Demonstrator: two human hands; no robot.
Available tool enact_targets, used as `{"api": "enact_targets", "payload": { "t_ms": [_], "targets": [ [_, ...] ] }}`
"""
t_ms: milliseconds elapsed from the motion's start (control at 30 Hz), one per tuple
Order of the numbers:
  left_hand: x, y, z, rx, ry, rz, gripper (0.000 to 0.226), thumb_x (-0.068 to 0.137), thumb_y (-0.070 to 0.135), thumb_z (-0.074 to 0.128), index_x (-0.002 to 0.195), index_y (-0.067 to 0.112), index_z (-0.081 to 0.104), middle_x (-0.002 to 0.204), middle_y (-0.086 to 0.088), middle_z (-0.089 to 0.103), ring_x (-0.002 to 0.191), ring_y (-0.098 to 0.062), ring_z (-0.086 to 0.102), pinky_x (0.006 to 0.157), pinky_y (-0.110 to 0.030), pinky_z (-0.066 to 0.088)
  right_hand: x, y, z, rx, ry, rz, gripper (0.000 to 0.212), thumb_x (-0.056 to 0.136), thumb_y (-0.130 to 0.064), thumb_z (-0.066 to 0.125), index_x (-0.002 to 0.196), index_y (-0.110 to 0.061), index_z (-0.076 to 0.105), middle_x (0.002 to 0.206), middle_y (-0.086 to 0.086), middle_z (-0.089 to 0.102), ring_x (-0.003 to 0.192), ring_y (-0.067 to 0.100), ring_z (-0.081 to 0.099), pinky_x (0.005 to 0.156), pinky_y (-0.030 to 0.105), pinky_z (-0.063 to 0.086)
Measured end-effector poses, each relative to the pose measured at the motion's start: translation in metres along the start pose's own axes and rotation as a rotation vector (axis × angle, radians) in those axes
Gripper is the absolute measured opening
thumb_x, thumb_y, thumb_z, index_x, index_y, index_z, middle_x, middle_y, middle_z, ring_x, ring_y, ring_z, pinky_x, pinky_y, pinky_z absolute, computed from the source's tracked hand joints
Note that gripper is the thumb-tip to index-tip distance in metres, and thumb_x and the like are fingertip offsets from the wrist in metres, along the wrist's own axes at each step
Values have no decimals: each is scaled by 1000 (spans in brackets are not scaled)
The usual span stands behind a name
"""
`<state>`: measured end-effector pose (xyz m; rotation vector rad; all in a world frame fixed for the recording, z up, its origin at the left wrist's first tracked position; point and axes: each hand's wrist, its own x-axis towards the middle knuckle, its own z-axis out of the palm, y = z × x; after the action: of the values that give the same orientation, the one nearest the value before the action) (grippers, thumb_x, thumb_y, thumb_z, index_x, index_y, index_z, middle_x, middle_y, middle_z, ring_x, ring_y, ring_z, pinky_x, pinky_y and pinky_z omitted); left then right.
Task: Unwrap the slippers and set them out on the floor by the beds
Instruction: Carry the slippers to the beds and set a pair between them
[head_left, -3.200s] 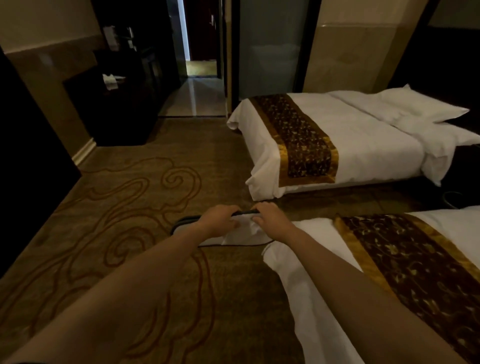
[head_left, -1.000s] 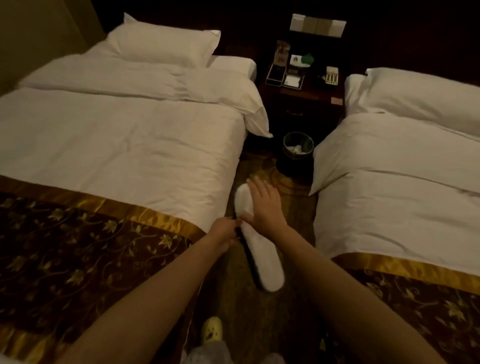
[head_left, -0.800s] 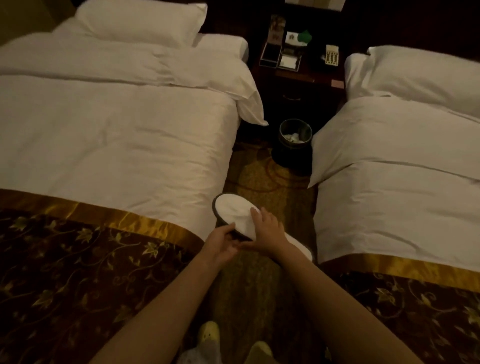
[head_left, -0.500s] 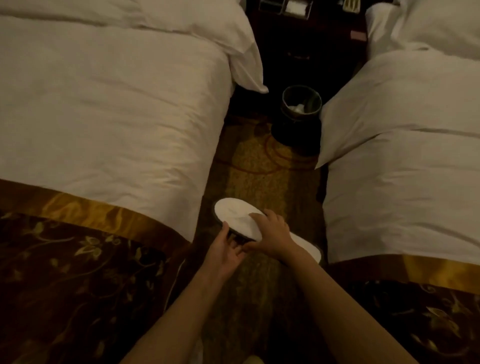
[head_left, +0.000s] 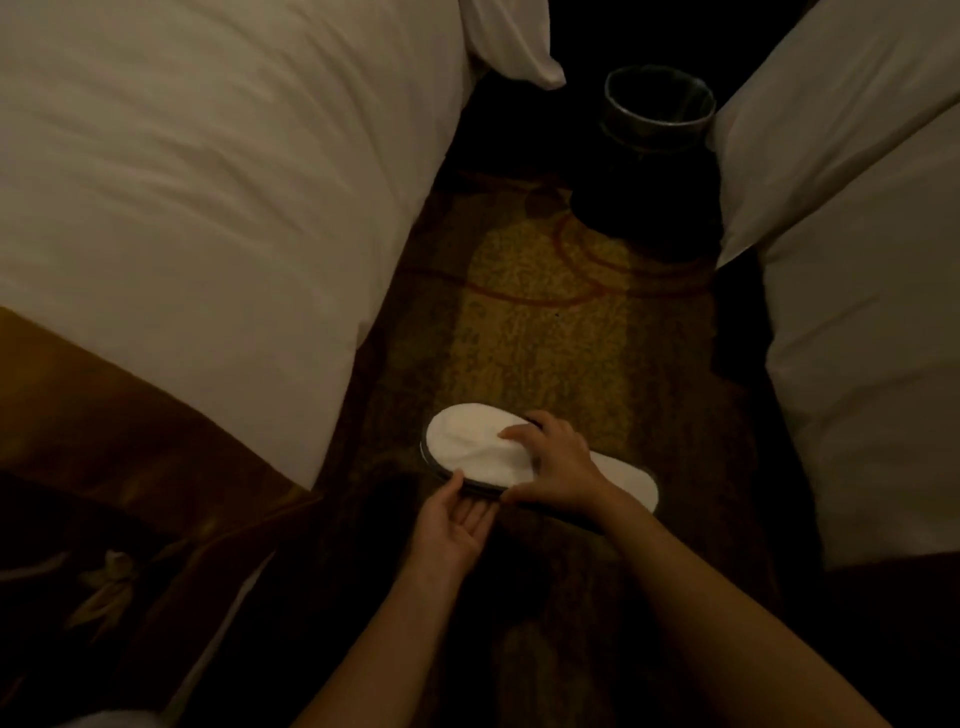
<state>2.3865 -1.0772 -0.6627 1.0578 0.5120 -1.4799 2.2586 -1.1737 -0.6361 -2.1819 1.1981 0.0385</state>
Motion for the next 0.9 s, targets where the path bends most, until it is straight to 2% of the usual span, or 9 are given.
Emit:
{"api": "enact_targets", "payload": {
  "t_ms": [100, 233, 333, 400, 467, 533, 600, 733, 900],
  "targets": [
    [26, -9, -19, 4, 19, -4, 16, 89, 18, 58, 94, 3, 62, 91, -15, 67, 86, -27, 64, 76, -36, 49, 14, 21, 34, 5, -22, -25, 76, 68, -47, 75, 135, -35, 41, 152, 5, 21, 140, 25, 14, 114, 40, 12],
    [41, -20, -37, -4, 50, -2, 20, 88, 25, 60, 89, 6, 62, 89, -13, 67, 86, -24, 63, 77, -33, 48, 19, 36, 63, 75, -44, 6, 75, 67, -49, 76, 133, -38, 42, 152, 3, 21, 140, 25, 16, 114, 40, 14],
    [47, -26, -44, -7, 47, 8, 21, 88, 29, 60, 89, 8, 63, 81, -11, 72, 87, -21, 63, 71, -32, 50, 22, 43, 72, 128, -46, 19, 75, 66, -48, 77, 132, -39, 43, 151, 2, 23, 138, 24, 18, 112, 39, 17],
    [51, -27, -47, -6, 64, 30, 23, 89, 28, 58, 93, 7, 64, 85, -10, 70, 92, -22, 62, 76, -32, 49, 28, 48, 70, 204, -11, 59, 76, 66, -45, 78, 133, -37, 43, 149, 3, 25, 138, 26, 20, 112, 38, 20],
    [54, -26, -53, 4, 83, 52, 24, 90, 26, 58, 106, 7, 61, 99, -11, 65, 102, -24, 56, 86, -32, 46, 37, 58, 62, 247, 55, 122, 78, 66, -44, 79, 134, -35, 42, 149, 4, 24, 138, 27, 19, 112, 40, 22],
    [54, -23, -60, -10, 91, 52, 31, 90, 23, 59, 117, 9, 55, 109, -13, 59, 106, -25, 52, 90, -33, 44, 47, 69, 52, 182, 92, 165, 81, 65, -45, 79, 135, -35, 40, 150, 5, 21, 139, 29, 17, 113, 42, 20],
    [53, -21, -67, -20, 84, 37, 39, 87, 21, 62, 123, 8, 53, 108, -14, 60, 102, -25, 56, 86, -34, 47, 57, 78, 49, 87, 89, 177, 80, 67, -43, 78, 136, -34, 39, 151, 7, 20, 139, 30, 16, 114, 43, 17],
    [48, -22, -79, -23, 58, 15, 46, 84, 16, 64, 128, 10, 52, 102, -18, 65, 95, -28, 62, 70, -36, 51, 72, 83, 62, -12, 102, 157, 79, 68, -40, 77, 136, -30, 39, 152, 10, 20, 139, 31, 16, 117, 43, 12],
    [45, -26, -89, -34, 19, -10, 43, 86, 15, 60, 128, 11, 51, 109, -19, 64, 99, -31, 62, 73, -38, 52, 87, 91, 74, -99, 69, 160, 81, 69, -39, 77, 138, -28, 35, 155, 11, 15, 143, 31, 11, 117, 44, -4]
  ]
}}
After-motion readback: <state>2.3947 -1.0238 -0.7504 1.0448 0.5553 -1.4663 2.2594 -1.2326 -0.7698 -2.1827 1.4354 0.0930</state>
